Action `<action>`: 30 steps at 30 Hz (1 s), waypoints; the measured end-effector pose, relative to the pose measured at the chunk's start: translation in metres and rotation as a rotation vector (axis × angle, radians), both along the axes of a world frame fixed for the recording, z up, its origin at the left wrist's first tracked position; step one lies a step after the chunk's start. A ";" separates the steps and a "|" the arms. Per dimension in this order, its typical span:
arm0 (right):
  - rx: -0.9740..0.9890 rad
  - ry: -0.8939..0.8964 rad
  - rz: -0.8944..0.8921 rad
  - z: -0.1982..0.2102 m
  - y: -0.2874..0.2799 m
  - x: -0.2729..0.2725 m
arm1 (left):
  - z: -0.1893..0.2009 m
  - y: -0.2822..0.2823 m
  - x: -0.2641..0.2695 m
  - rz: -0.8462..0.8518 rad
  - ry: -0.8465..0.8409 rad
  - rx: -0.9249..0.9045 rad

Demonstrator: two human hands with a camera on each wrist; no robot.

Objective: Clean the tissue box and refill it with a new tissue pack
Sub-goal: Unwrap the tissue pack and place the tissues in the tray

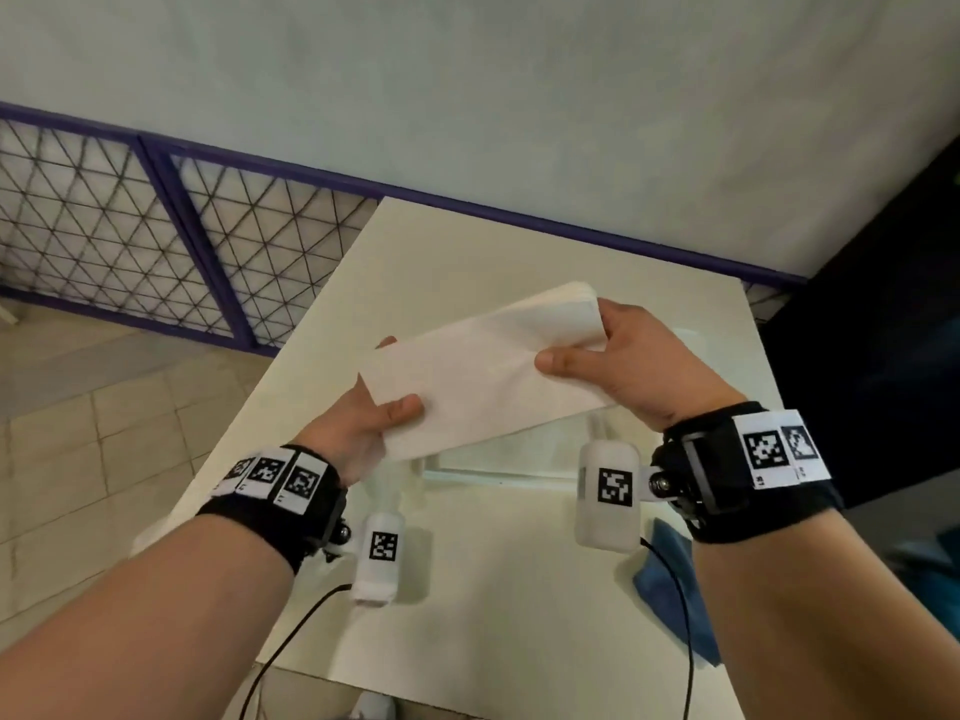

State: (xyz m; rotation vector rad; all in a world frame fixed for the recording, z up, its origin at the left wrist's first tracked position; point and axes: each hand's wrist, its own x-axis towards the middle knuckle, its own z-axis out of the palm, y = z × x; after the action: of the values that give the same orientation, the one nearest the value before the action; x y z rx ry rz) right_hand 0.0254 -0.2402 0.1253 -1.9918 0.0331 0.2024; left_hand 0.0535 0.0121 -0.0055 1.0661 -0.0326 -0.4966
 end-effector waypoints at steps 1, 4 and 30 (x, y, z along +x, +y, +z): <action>0.023 0.002 -0.035 -0.009 -0.008 0.000 | 0.000 -0.010 0.000 -0.020 -0.021 0.061; 0.034 0.041 -0.132 -0.044 -0.029 0.001 | -0.001 -0.040 0.003 0.058 -0.101 0.365; 0.012 0.061 -0.450 -0.154 -0.061 0.024 | -0.036 -0.077 0.026 0.241 -0.176 0.885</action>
State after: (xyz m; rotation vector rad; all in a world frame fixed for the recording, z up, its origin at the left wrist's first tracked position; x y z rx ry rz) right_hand 0.0494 -0.3016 -0.0285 -1.9119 0.5117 -0.0280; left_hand 0.0797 -0.0650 -0.0416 1.9505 0.1751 -0.1806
